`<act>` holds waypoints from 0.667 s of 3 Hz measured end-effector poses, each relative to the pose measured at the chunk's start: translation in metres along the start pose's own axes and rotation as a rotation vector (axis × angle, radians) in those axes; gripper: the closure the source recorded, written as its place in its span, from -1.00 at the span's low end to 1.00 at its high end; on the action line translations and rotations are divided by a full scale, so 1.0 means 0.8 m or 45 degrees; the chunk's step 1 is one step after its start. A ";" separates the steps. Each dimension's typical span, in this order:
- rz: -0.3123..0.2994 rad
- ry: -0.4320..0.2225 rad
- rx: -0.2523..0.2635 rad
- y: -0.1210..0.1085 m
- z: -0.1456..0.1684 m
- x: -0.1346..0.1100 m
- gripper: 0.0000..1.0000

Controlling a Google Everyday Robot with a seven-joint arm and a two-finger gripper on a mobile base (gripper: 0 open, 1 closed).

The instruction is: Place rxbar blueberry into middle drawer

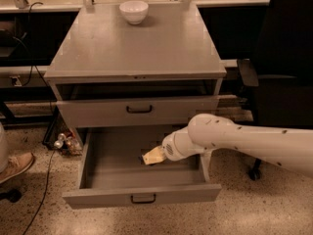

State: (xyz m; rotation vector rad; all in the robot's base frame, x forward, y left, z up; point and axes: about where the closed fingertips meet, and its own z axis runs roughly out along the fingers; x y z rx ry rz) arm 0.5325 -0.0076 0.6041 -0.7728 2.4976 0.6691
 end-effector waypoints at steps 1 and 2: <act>0.064 -0.074 0.033 -0.030 0.087 0.014 0.93; 0.075 -0.147 0.054 -0.048 0.121 0.001 0.47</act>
Offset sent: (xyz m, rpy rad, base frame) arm 0.0778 0.0341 -0.1108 0.0848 -0.1236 -0.1506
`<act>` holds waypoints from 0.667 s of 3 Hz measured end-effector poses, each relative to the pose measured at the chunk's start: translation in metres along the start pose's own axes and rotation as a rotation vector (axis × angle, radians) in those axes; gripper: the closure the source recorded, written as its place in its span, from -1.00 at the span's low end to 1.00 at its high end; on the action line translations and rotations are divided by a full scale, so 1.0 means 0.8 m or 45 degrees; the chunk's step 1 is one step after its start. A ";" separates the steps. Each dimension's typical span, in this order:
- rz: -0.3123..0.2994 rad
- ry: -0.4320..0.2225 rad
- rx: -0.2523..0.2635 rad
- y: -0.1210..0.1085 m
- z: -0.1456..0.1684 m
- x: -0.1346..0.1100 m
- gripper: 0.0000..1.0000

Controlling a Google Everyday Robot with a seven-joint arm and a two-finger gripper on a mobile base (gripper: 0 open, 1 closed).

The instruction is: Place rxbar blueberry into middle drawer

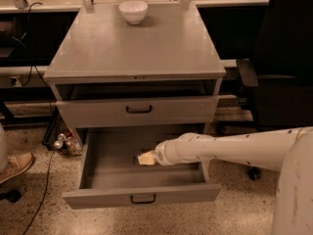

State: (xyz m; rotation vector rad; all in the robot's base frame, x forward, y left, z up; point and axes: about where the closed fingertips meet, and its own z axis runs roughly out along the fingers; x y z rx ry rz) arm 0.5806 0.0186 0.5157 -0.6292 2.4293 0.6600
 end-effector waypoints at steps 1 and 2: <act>-0.007 -0.051 0.001 -0.009 0.026 -0.012 0.00; -0.021 -0.080 -0.024 -0.013 0.049 -0.022 -0.59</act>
Offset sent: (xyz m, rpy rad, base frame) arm 0.0471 0.0252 -0.0283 0.0591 -0.0711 0.0073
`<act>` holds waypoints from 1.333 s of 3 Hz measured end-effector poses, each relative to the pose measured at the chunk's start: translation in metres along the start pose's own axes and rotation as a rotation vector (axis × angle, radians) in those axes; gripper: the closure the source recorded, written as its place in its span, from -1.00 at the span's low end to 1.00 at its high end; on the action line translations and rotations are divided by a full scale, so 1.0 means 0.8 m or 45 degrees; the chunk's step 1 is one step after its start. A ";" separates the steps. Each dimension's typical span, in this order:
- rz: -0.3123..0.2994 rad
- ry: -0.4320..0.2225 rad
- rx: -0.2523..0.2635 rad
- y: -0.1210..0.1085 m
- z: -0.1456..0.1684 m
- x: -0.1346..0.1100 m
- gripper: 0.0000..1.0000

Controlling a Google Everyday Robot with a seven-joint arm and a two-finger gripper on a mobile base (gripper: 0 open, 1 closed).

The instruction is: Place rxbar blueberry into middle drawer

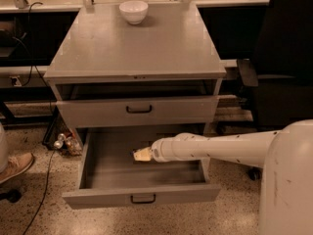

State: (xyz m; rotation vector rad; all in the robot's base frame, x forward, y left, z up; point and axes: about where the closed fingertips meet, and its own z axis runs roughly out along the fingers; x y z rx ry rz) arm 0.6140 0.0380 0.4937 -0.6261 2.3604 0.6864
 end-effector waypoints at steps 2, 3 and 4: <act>-0.002 0.003 -0.025 -0.007 0.007 0.006 -1.00; 0.026 0.024 -0.001 -0.026 -0.022 0.027 -1.00; 0.095 0.047 0.070 -0.054 -0.084 0.058 -1.00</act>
Offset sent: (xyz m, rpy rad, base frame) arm 0.0037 -0.0074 -0.0119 0.0131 0.0055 0.0119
